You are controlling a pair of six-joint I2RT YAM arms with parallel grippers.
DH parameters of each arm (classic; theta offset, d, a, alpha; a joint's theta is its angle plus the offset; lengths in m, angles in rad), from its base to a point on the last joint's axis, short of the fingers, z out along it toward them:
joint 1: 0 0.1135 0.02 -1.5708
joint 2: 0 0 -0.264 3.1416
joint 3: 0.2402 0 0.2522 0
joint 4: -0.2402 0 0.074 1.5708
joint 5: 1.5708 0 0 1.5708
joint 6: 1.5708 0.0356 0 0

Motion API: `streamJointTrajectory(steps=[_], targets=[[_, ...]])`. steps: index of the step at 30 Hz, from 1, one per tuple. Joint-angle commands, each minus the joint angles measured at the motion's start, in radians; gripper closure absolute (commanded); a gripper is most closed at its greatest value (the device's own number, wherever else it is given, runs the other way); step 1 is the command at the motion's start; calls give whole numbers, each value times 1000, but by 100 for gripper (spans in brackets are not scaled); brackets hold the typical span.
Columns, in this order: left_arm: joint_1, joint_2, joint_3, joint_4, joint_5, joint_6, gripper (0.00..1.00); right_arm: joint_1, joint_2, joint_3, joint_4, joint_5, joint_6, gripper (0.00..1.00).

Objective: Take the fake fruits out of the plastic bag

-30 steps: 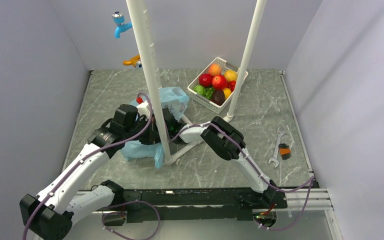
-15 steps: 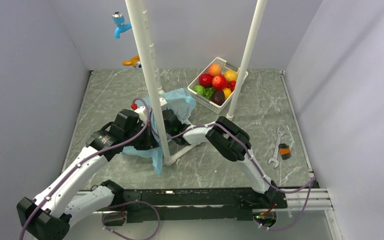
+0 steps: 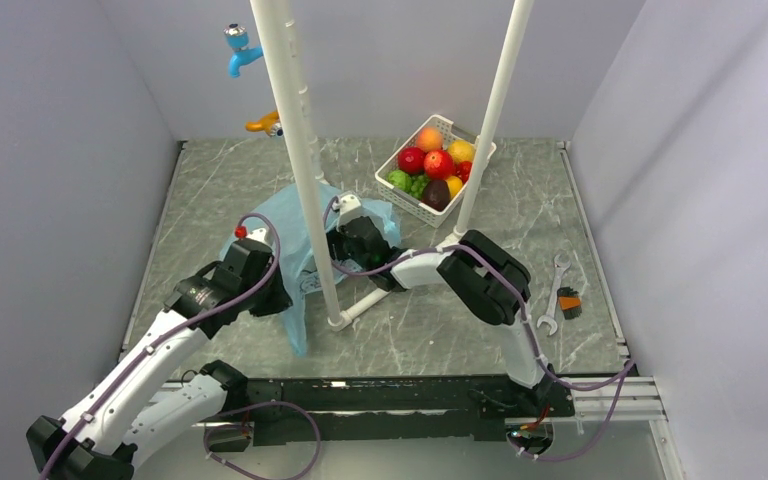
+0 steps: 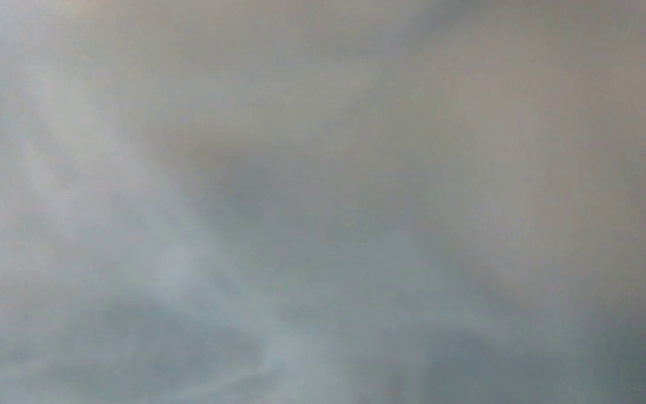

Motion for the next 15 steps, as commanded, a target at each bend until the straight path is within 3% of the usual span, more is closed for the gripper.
streamJointTrajectory(steps=[1, 4, 10, 15], targets=[[-2, -3, 27, 117, 87, 70, 100, -3, -28, 2, 146, -423, -37, 31], [-3, 5, 47, 110, 85, 77, 100, -3, 11, 50, 164, -538, -33, 21], [-2, 23, 31, 136, 130, 89, 100, 0, 140, 180, 166, -616, -63, 1], [-4, 60, 39, 145, 145, 106, 100, 33, 246, 325, 60, -596, -110, 0]])
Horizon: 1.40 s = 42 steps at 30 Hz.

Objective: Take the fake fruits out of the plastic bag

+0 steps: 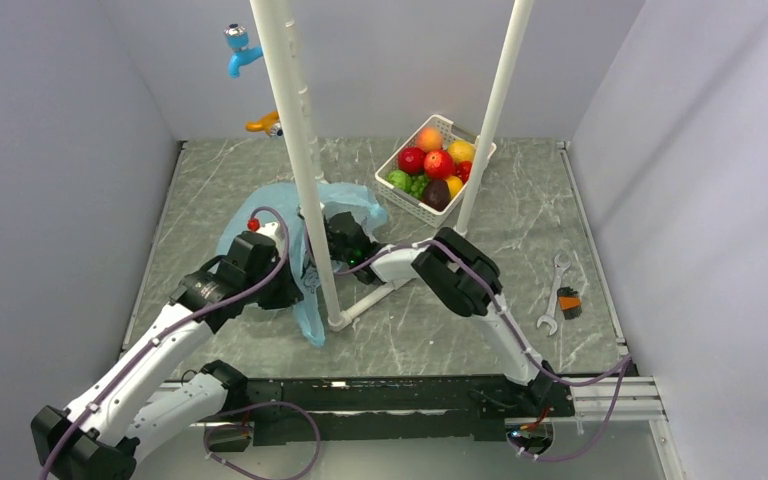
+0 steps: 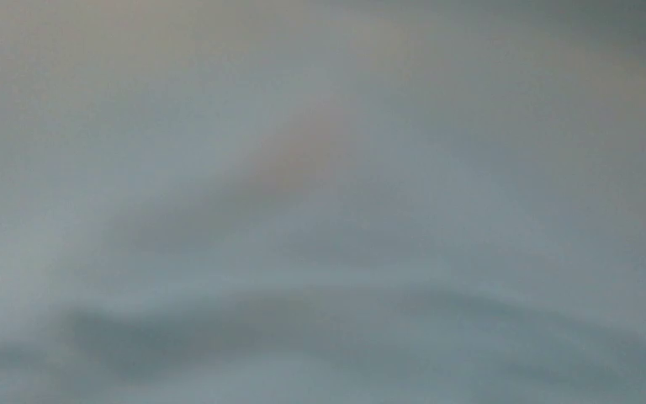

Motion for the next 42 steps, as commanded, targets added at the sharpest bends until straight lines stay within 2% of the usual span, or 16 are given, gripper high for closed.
streamJointTrajectory(steps=[1, 4, 6, 8, 11, 13, 16, 20, 21, 25, 26, 33, 37, 42], targets=[[-4, 36, 34, 41, 32, 35, 100, 40, 89, 146, -61, -15, -66, 0], [-3, 60, 46, 44, 22, 38, 100, 67, 142, 218, -125, 88, -66, 0], [-3, 63, 53, 42, 14, 32, 100, 83, 160, 251, -202, 336, -34, 1], [-3, 56, 58, 31, -4, 23, 100, 81, 151, 239, -248, 515, 54, 3], [-3, 32, 60, -3, -41, 7, 100, 53, 95, 157, -289, 727, 167, 11], [-2, 10, 56, -26, -70, -6, 100, 25, 37, 83, -310, 801, 242, 19], [-4, -38, 46, -67, -118, -29, 100, -16, -61, -38, -316, 805, 307, 30], [-3, -118, 24, -101, -167, -58, 100, -27, -176, -194, -228, 747, 262, 45], [-2, -132, 16, -102, -167, -61, 100, -28, -201, -221, -212, 719, 247, 54], [-2, -132, 11, -113, -136, -52, 100, -29, -296, -290, -174, 644, 185, 79], [-2, -121, 17, -120, -132, -46, 100, -29, -326, -296, -183, 651, 176, 82], [-1, -111, 137, -181, -201, 5, 100, -52, -464, -250, -315, 768, 124, 80], [-1, -138, 215, -231, -253, 27, 100, -84, -496, -183, -463, 927, 146, 78], [-2, -173, 269, -279, -269, 41, 100, -102, -634, -227, -592, 1164, 168, 78]])
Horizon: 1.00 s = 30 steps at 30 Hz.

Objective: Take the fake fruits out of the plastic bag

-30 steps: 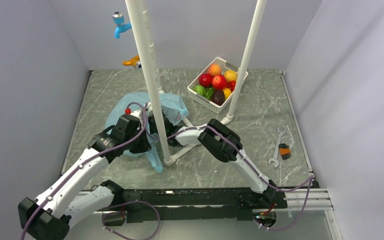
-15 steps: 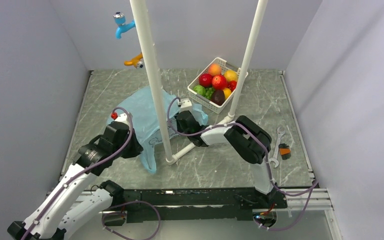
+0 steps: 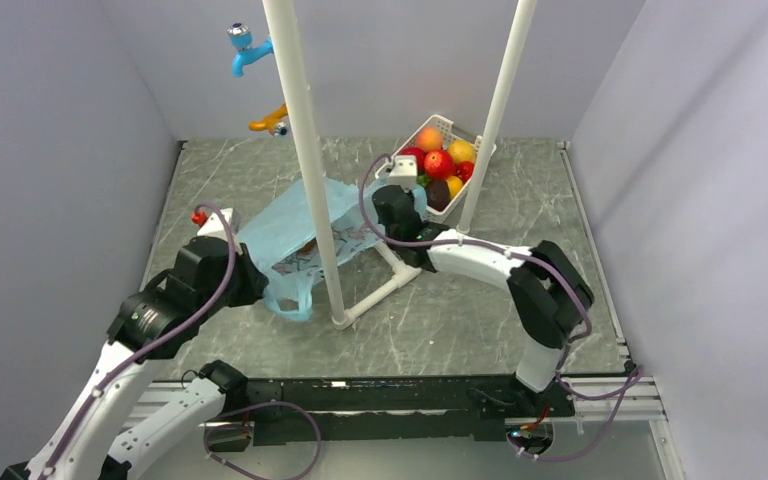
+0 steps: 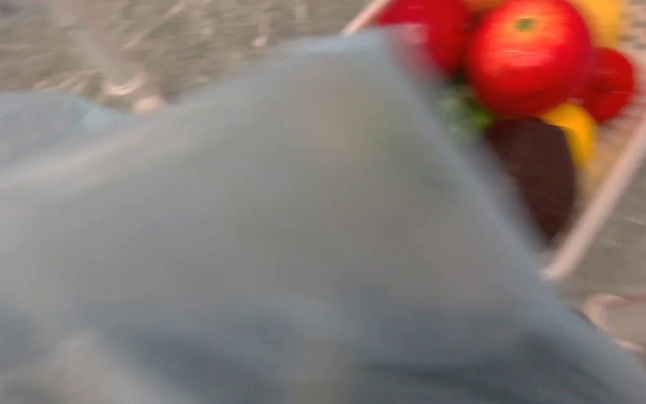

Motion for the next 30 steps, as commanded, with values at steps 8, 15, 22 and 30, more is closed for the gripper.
streamJointTrajectory(steps=[8, 15, 22, 30], targets=[[-1, -44, 23, 56, 120, 96, 100, -9, -618, -261, -291, 347, 17, 73], [-2, 140, -90, 275, 487, 151, 100, -1, -856, -466, -258, -335, 32, 57], [-4, 166, -157, 397, 655, 167, 100, 21, -740, -531, -100, -611, 9, 35], [-5, 148, -139, 439, 650, 207, 100, 26, -567, -411, -66, -648, 51, 29]])
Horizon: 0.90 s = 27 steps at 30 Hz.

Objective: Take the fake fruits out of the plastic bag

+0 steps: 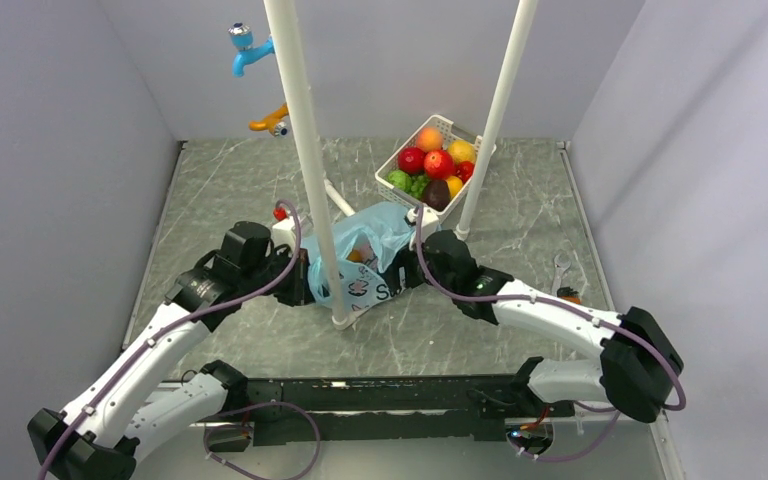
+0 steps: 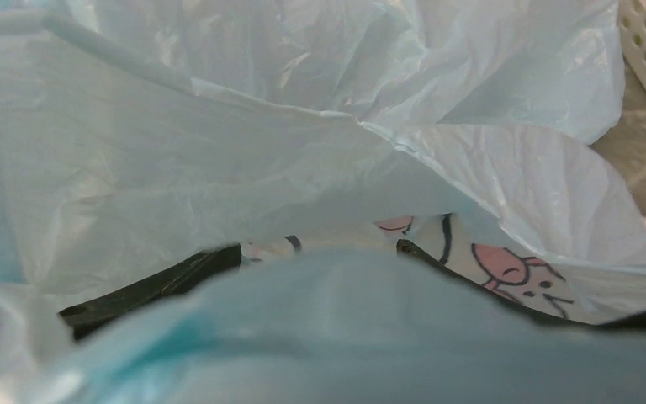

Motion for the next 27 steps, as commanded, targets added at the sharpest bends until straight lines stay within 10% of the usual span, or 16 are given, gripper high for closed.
streamJointTrajectory(steps=[1, 9, 16, 20, 27], targets=[[-2, -7, 39, 95, 41, 45, 100, 6, 20, 91, 108, -120, 59, 28], [-3, 51, 138, -100, -153, 218, 100, -119, -358, 18, -122, 93, 239, 1], [-3, 135, 182, -221, -295, 234, 100, -230, -235, 115, -293, -557, 357, 1], [-3, 154, 206, -194, -333, 174, 99, -225, -260, -22, -113, -788, 545, 0], [-3, 137, 221, -58, -288, 152, 100, -221, -159, 151, -718, -597, 187, 0]])
